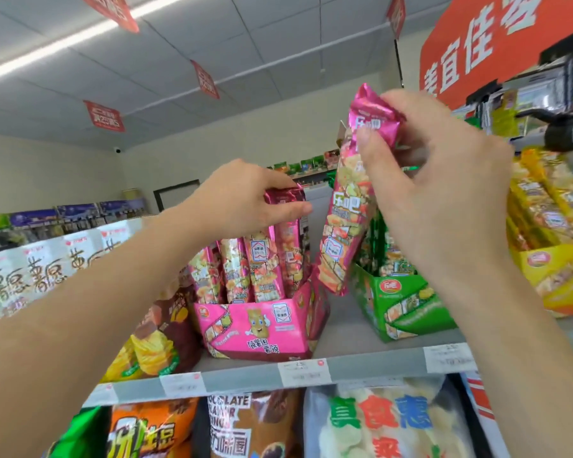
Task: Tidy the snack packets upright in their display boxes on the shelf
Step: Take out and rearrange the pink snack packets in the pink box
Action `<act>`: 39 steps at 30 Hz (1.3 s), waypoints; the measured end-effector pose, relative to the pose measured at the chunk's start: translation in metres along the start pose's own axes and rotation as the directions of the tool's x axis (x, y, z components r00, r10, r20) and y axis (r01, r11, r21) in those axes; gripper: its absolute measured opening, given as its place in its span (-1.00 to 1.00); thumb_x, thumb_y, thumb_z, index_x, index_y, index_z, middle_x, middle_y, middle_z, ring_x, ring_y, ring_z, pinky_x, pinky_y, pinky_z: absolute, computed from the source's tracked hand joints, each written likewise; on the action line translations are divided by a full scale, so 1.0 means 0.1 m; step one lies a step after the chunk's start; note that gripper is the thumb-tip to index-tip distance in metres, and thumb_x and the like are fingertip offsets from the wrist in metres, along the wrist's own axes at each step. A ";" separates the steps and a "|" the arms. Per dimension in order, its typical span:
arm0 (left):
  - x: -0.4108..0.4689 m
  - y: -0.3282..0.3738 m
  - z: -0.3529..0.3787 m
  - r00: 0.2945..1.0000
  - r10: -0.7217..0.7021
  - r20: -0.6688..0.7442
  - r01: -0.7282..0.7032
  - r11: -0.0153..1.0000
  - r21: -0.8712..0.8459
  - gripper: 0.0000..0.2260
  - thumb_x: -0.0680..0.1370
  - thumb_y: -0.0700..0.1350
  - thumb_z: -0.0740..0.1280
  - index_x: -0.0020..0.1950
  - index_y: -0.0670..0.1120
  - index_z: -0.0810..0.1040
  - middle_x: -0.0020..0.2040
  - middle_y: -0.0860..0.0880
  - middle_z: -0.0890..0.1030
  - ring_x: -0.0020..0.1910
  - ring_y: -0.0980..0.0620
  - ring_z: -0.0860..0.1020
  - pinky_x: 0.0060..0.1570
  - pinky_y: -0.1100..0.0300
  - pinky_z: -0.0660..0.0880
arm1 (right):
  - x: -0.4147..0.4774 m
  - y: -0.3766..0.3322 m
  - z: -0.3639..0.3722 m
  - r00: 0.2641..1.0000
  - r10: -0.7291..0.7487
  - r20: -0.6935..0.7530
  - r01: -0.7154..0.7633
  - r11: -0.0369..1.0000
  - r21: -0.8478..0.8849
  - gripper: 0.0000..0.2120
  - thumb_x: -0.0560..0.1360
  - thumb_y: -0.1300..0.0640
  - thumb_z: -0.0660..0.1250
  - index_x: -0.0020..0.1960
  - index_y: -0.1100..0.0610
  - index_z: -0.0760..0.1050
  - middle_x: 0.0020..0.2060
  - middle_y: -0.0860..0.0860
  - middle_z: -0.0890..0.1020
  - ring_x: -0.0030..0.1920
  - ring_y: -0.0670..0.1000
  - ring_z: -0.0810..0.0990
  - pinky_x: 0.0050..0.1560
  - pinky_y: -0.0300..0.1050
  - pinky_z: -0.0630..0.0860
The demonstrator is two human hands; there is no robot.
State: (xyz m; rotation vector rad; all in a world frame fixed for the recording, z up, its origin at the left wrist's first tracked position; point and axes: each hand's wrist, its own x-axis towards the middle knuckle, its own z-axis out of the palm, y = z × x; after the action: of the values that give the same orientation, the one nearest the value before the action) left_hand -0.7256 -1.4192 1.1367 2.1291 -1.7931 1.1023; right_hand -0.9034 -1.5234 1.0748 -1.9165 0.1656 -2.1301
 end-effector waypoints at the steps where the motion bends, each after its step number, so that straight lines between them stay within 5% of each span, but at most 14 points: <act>1: -0.05 0.00 0.01 0.999 -0.012 -0.046 0.011 1.000 -0.028 -0.64 0.52 0.25 0.29 0.04 0.00 0.66 -0.39 0.21 0.53 -0.40 0.19 0.48 -0.36 0.31 0.28 | 0.07 -0.06 0.03 1.000 -0.018 -0.011 0.018 1.000 -0.025 -0.78 0.58 0.01 0.25 0.15 0.06 0.57 -0.25 0.04 0.66 -0.24 0.12 0.63 -0.17 0.13 0.54; 3: -0.13 0.01 0.04 0.990 -0.049 -0.131 0.044 0.998 -0.046 -0.75 0.53 0.15 0.36 0.01 0.00 0.67 -0.35 0.14 0.57 -0.34 0.08 0.54 -0.28 0.33 0.38 | 0.20 -0.15 0.11 0.999 -0.048 -0.015 0.046 0.993 -0.111 -0.74 0.60 -0.02 0.22 0.21 0.04 0.53 -0.18 0.06 0.67 -0.17 0.16 0.62 -0.14 0.15 0.52; 6: -0.23 0.00 0.06 0.979 -0.064 -0.196 0.050 0.996 -0.075 -0.81 0.51 0.04 0.37 0.00 -0.02 0.68 -0.16 0.00 0.70 -0.14 -0.09 0.64 0.33 0.16 0.38 | 0.37 -0.20 0.28 0.998 -0.053 0.042 0.061 0.979 -0.195 -0.73 0.62 0.00 0.21 0.26 0.06 0.48 -0.10 0.07 0.66 -0.10 0.17 0.59 -0.08 0.13 0.48; 8: -0.29 0.00 0.02 0.978 -0.094 -0.187 0.075 0.992 -0.106 -0.79 0.48 0.08 0.32 -0.02 0.03 0.67 -0.20 0.05 0.69 -0.20 -0.02 0.63 0.20 0.04 0.51 | 0.44 -0.18 0.42 0.995 -0.021 0.102 0.040 0.980 -0.196 -0.75 0.61 0.02 0.23 0.25 0.07 0.47 -0.09 0.07 0.66 -0.08 0.18 0.58 -0.07 0.09 0.46; 11: -0.39 -0.03 -0.01 0.967 -0.123 -0.223 0.091 0.985 -0.147 -0.78 0.44 0.07 0.29 -0.04 0.07 0.68 -0.28 0.13 0.65 -0.31 0.10 0.57 -0.16 0.15 0.56 | 0.46 -0.13 0.65 0.981 0.078 0.180 -0.055 0.990 -0.127 -0.80 0.60 0.06 0.27 0.20 0.05 0.49 -0.04 0.03 0.67 -0.01 0.17 0.60 0.01 0.08 0.49; 18: -0.50 -0.09 -0.03 0.970 -0.112 -0.217 0.080 0.985 -0.151 -0.85 0.54 -0.05 0.34 0.05 0.05 0.66 -0.40 0.32 0.44 -0.40 0.36 0.45 -0.32 0.55 0.25 | 0.36 0.08 1.07 0.846 0.237 0.478 -0.140 0.963 -0.230 -0.82 0.57 0.11 0.32 0.16 0.06 0.55 0.01 0.01 0.65 0.03 0.07 0.60 0.10 -0.02 0.51; 20: -0.49 -0.08 -0.02 0.978 -0.107 -0.178 0.074 0.981 -0.180 -0.84 0.56 -0.07 0.32 0.09 0.04 0.64 -0.42 0.26 0.47 -0.42 0.35 0.44 -0.37 0.52 0.25 | 0.30 0.12 1.16 0.780 0.275 0.562 -0.144 0.953 -0.267 -0.85 0.56 0.14 0.32 0.11 0.07 0.58 -0.02 0.01 0.64 -0.03 0.06 0.59 0.04 -0.04 0.51; 25: -0.34 -0.06 -0.03 0.992 -0.104 -0.069 0.087 0.972 -0.220 -0.76 0.60 -0.10 0.25 0.25 0.03 0.53 -0.07 0.02 0.66 -0.28 0.13 0.57 -0.19 0.25 0.48 | 0.19 0.22 1.23 0.658 0.364 0.659 -0.283 0.931 -0.232 -0.82 0.57 0.20 0.24 -0.05 0.05 0.61 -0.13 0.00 0.65 -0.17 0.00 0.59 -0.32 -0.19 0.41; 27: -0.26 -0.02 -0.01 0.990 -0.132 -0.054 0.115 0.964 -0.239 -0.72 0.60 -0.12 0.25 0.31 0.01 0.48 0.08 -0.04 0.64 -0.12 -0.01 0.61 -0.07 0.10 0.51 | 0.21 0.25 1.21 0.616 0.402 0.677 -0.432 0.891 -0.136 -0.78 0.57 0.22 0.22 -0.03 0.08 0.64 -0.15 0.00 0.68 -0.13 0.01 0.63 -0.20 -0.14 0.53; 30: -0.14 0.02 0.02 0.975 -0.221 -0.023 0.203 0.925 -0.321 -0.61 0.56 -0.06 0.31 0.38 0.00 0.41 0.21 -0.01 0.55 0.06 0.01 0.58 -0.05 0.27 0.44 | 0.15 0.27 1.17 0.509 0.492 0.707 -0.715 0.698 0.029 -0.70 0.60 0.06 0.14 -0.10 0.05 0.63 -0.21 -0.05 0.68 -0.08 0.03 0.64 0.10 0.12 0.59; 32: -0.06 0.02 0.00 0.944 -0.295 0.146 0.322 0.740 -0.590 -0.56 0.50 0.00 0.37 0.36 -0.01 0.43 0.17 0.04 0.55 0.03 0.06 0.59 -0.04 0.26 0.50 | 0.08 0.30 1.17 0.500 0.505 0.704 -0.768 0.634 0.090 -0.57 0.62 -0.17 0.07 -0.18 -0.09 0.65 -0.18 -0.08 0.69 0.00 0.01 0.62 0.14 0.13 0.54; 35: 0.04 0.00 -0.07 0.894 -0.253 0.369 0.416 0.169 -0.893 -0.81 0.48 -0.05 0.38 0.06 -0.08 0.59 -0.09 -0.06 0.70 -0.21 0.02 0.67 -0.24 0.16 0.61 | -0.02 0.32 1.19 0.534 0.480 0.696 -0.790 0.578 0.207 -0.51 0.54 -0.40 -0.02 0.00 -0.23 0.63 -0.03 -0.14 0.71 0.06 -0.11 0.60 0.11 -0.01 0.49; 37: 0.09 -0.03 -0.06 0.863 -0.272 0.426 0.450 0.028 -0.893 -0.74 0.52 -0.03 0.36 0.16 -0.11 0.54 0.10 -0.17 0.63 -0.27 -0.01 0.68 -0.29 0.13 0.59 | -0.05 0.35 1.20 0.560 0.453 0.694 -0.772 0.588 0.240 -0.49 0.52 -0.43 -0.04 0.24 -0.27 0.51 0.15 -0.18 0.64 0.14 -0.19 0.57 0.19 -0.01 0.45; 39: 0.12 -0.05 -0.01 0.845 -0.305 0.439 0.463 0.009 -0.886 -0.72 0.54 0.00 0.34 0.19 -0.09 0.53 0.18 -0.18 0.53 -0.28 -0.01 0.68 -0.27 0.12 0.61 | -0.06 0.33 1.16 0.590 0.386 0.709 -0.733 0.624 0.270 -0.68 0.56 -0.38 -0.06 -0.06 -0.58 0.47 -0.11 -0.43 0.64 -0.09 -0.43 0.58 0.00 -0.12 0.42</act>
State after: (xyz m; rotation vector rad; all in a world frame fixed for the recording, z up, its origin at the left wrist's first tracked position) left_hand -0.7213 -1.4270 1.1466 1.4946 -1.1079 -0.4485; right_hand -0.7837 -1.5424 1.0738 -1.7219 0.0445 -0.9164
